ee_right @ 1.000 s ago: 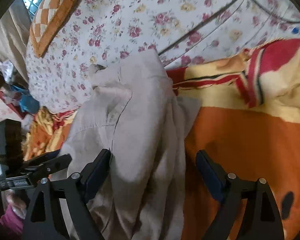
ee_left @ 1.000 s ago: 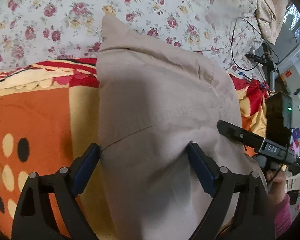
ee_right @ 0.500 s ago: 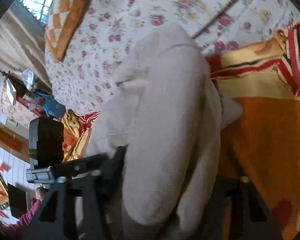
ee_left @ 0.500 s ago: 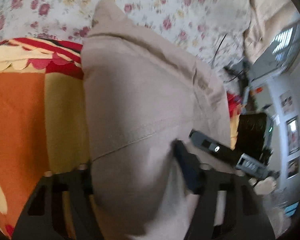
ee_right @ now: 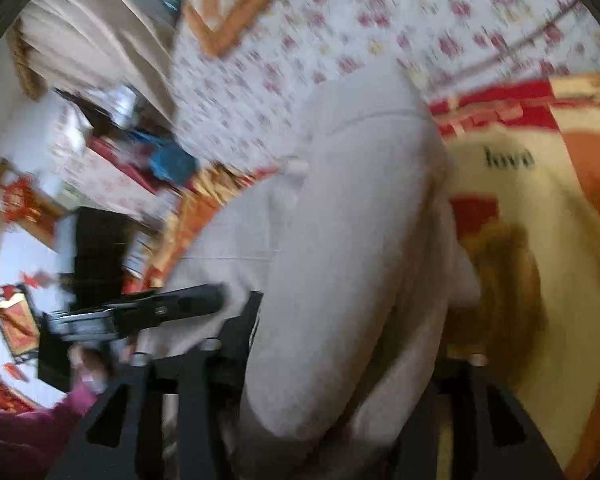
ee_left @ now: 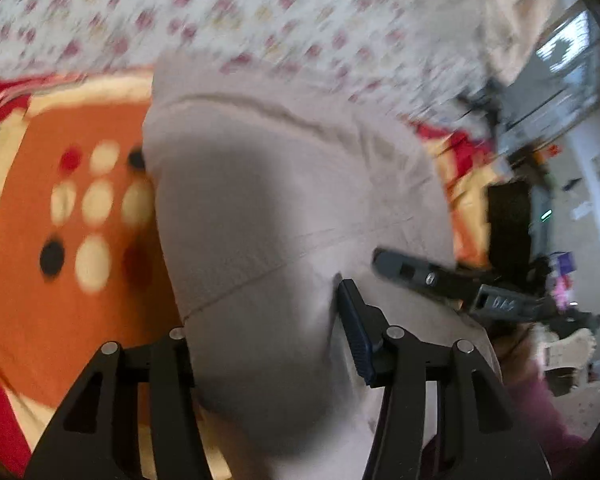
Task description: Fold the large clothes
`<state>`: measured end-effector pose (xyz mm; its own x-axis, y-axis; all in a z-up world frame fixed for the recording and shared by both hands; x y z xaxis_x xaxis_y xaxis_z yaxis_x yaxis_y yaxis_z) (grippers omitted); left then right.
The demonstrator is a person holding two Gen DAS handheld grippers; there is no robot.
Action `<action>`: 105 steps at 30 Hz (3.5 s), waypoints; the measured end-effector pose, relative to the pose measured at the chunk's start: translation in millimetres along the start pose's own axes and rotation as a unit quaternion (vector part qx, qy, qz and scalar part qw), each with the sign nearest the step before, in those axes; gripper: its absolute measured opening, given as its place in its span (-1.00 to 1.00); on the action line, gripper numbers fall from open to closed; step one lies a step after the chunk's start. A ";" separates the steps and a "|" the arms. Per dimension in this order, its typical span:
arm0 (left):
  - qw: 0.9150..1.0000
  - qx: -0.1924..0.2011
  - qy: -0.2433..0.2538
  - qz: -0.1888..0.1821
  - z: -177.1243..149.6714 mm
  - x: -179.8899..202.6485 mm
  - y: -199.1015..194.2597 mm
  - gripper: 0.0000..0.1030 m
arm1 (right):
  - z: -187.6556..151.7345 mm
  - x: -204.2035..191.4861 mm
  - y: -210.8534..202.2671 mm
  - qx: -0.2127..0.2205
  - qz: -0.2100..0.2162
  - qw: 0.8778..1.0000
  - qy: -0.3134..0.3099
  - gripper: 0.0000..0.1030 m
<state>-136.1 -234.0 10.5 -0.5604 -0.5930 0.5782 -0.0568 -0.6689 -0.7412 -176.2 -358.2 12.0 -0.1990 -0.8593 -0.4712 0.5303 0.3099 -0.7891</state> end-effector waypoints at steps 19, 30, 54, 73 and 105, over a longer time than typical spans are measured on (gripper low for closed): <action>0.974 0.139 0.036 0.174 -2.1 -8.5 -53.5 0.43 | 21.7 -45.1 -37.8 0.099 -0.114 0.983 -0.100 0.26; 0.979 0.101 0.024 0.176 -10.9 -23.0 -7.8 0.62 | 33.3 39.4 -17.4 0.085 -0.231 0.968 -0.047 -0.05; 0.973 0.130 0.017 0.190 -14.3 -19.2 -35.6 0.63 | -22.5 -23.0 -38.8 0.090 -0.189 0.973 -0.096 -0.81; 0.963 0.155 0.030 0.220 -11.4 -12.3 -52.4 0.63 | -23.9 -24.6 -93.0 0.130 -0.230 0.962 -0.064 0.10; 0.946 0.224 0.036 0.233 -14.1 -1.7 -93.9 0.63 | -15.5 -58.3 -80.1 0.163 -0.285 0.940 -0.098 0.60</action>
<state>-141.5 -163.8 74.3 -0.4938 -0.8490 0.1882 0.5573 -0.4751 -0.6810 -219.8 -326.6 96.6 -0.3886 -0.9162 0.0974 0.6143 -0.3364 -0.7138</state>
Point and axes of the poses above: each gripper's, at about its wrist camera, not at the fingertips, and y roughly the way its jaws point, x to its right, z to its top, the point moved 9 cm from there along y, roughly the way its jaws point, and after that the axes turned 11 degrees about -z, right-handed, at the moved point
